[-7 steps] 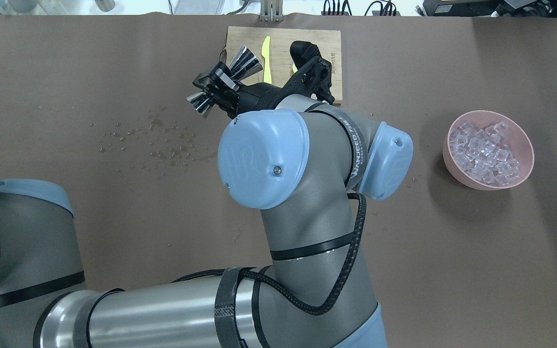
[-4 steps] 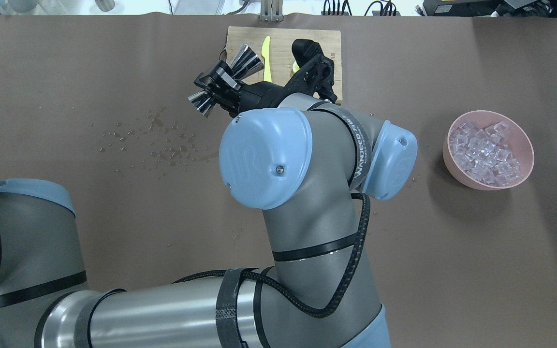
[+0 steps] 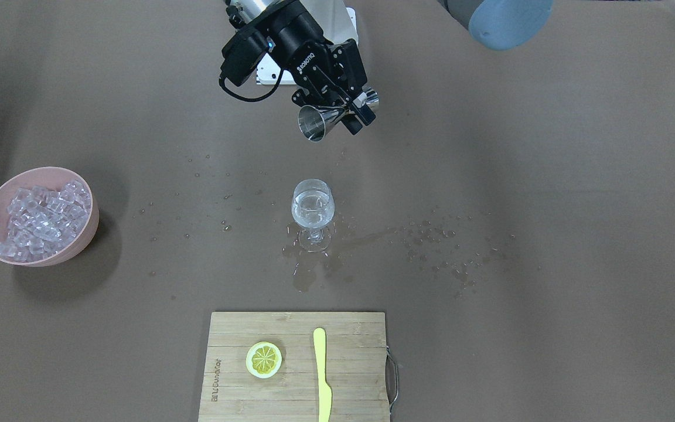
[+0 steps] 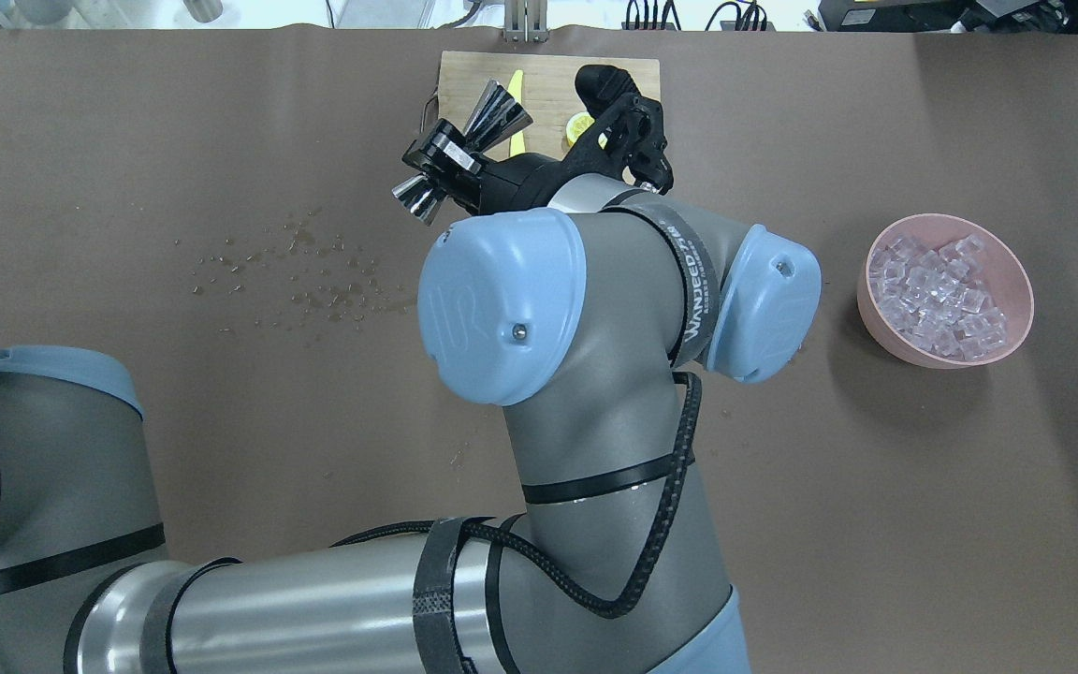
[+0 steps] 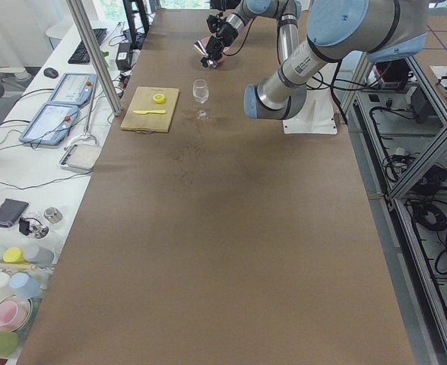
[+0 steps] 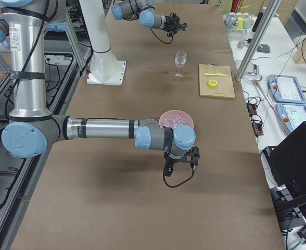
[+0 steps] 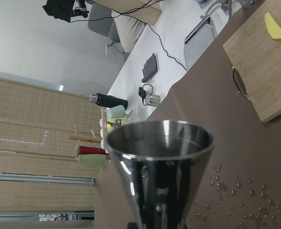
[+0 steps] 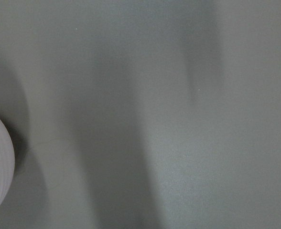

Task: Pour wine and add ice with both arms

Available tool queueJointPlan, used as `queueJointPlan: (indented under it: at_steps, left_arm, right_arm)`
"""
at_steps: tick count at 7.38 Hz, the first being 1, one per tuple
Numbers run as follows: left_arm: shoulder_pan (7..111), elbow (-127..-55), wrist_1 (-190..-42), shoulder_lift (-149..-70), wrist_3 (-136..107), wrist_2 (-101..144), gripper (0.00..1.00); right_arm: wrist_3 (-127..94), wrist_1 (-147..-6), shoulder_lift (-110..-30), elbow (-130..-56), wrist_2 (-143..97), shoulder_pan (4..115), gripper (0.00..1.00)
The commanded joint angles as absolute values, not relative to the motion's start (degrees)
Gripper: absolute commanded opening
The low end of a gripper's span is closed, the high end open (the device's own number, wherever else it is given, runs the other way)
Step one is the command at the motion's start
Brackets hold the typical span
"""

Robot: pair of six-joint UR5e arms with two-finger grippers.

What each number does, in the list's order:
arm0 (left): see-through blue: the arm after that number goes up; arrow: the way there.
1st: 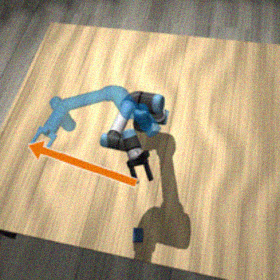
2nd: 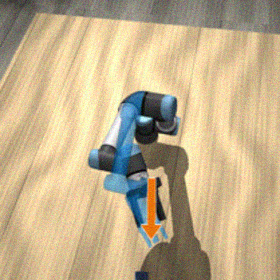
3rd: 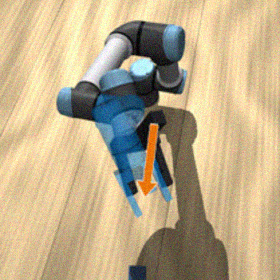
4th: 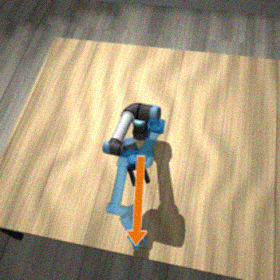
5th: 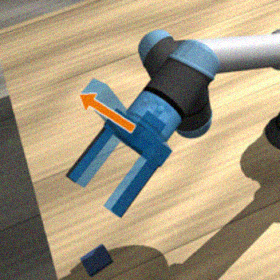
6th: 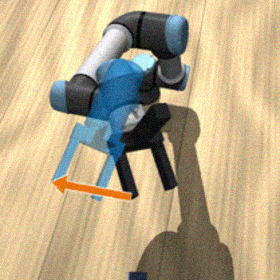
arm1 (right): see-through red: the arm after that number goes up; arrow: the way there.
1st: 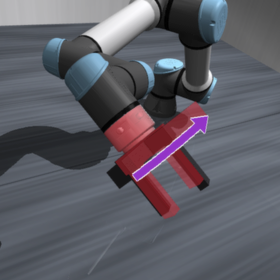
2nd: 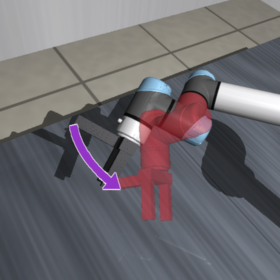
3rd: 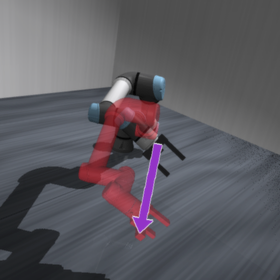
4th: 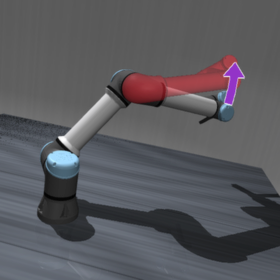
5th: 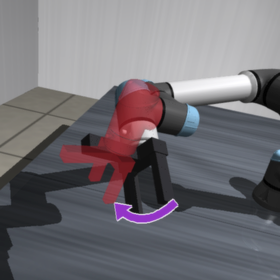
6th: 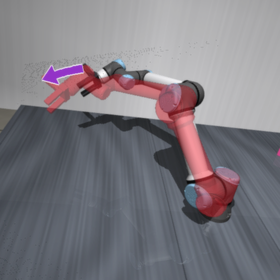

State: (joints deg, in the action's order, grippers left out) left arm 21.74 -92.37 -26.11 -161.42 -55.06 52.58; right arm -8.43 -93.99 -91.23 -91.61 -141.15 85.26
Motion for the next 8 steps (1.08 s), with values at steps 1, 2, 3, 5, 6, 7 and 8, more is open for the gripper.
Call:
queueJointPlan:
  at_steps: [1, 2, 3, 5, 6, 7, 8]
  left_arm:
    - [22.84, -95.69, -27.86, -161.19, -54.68, 52.73, 0.00]
    - [24.33, -98.93, -27.95, -160.84, -52.06, 52.91, 0.00]
    - [26.43, -102.18, -29.34, -159.10, -50.73, 54.48, 0.00]
    - [30.39, -111.82, -40.19, -148.69, -47.73, 57.56, 0.00]
    - [32.67, -115.45, -43.56, -143.23, -47.72, 60.44, 0.00]
    - [33.65, -117.40, -46.46, -140.04, -47.72, 60.82, 0.00]
    - [34.10, -119.86, -51.02, -135.31, -49.29, 60.82, 0.00]
  right_arm:
    - [-8.44, -93.87, -91.14, -91.67, -141.15, 85.25, 1.00]
    - [-8.44, -93.87, -91.14, -91.76, -141.15, 85.25, 1.00]
    - [-8.44, -93.87, -91.06, -92.19, -141.15, 85.25, 1.00]
    - [-8.61, -93.78, -90.71, -92.55, -141.15, 85.25, 1.00]
    - [-8.44, -93.78, -90.70, -92.81, -141.07, 85.25, 1.00]
    - [-8.70, -93.78, -90.70, -93.33, -141.06, 85.25, 1.00]
    - [-8.88, -93.78, -90.70, -94.04, -140.98, 85.25, 1.00]
